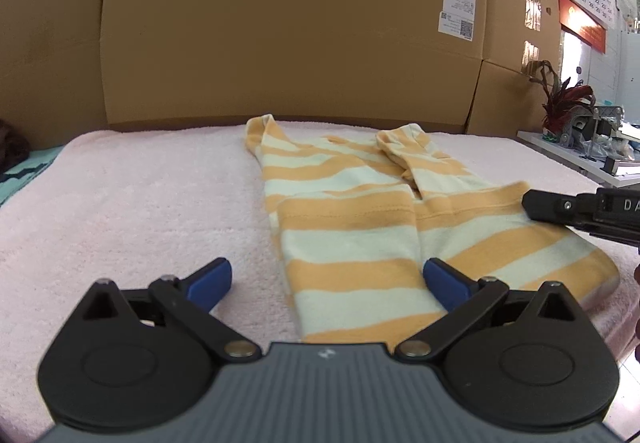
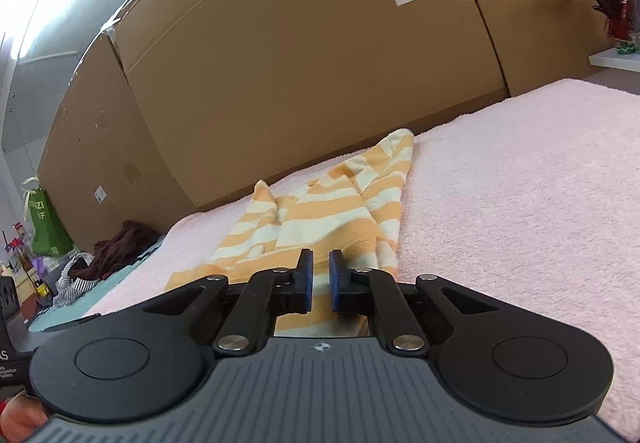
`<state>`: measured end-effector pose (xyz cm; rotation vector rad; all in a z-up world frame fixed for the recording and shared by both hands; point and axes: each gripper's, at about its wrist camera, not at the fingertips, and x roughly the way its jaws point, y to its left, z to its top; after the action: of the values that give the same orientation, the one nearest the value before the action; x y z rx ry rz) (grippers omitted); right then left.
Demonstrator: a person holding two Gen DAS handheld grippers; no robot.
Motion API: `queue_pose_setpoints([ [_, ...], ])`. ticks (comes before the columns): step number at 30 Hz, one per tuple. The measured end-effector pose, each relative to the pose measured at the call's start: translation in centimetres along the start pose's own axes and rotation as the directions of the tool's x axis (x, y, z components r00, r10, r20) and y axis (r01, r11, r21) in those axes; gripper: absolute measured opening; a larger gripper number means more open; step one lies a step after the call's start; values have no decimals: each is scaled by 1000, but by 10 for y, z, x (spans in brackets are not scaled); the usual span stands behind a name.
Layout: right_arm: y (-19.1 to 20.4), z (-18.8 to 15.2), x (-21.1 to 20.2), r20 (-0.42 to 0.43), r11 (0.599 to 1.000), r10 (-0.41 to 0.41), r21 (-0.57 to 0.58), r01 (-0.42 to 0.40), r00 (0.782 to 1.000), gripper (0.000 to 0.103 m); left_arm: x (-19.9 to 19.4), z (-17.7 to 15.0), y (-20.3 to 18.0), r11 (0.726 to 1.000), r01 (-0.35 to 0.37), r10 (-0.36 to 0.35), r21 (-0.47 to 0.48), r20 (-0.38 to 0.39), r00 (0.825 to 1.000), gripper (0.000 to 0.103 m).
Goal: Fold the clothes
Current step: 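Lower both open grippers toward the folded shirt's edge, then close both grippers on the striped shirt's folded edge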
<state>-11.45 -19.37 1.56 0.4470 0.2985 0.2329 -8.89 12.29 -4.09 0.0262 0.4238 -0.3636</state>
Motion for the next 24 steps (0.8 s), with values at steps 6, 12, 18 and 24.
queue_pose_setpoints([
  [6, -10, 0, -63, 2, 979, -40, -200, 40, 999, 33, -49, -17, 21, 985, 111, -120, 135, 62, 991, 102],
  [12, -2, -2, -81, -153, 970, 123, -189, -151, 981, 36, -64, -29, 18, 940, 280, -274, 197, -58, 960, 102],
  [18, 13, -21, -59, -192, 949, 91, -282, -144, 977, 37, -52, -32, 11, 946, 279, -278, 162, -26, 960, 101],
  [24, 22, -35, -51, -121, 919, 85, -374, -125, 989, 37, -42, -29, 20, 963, 268, -268, 18, 52, 962, 79],
])
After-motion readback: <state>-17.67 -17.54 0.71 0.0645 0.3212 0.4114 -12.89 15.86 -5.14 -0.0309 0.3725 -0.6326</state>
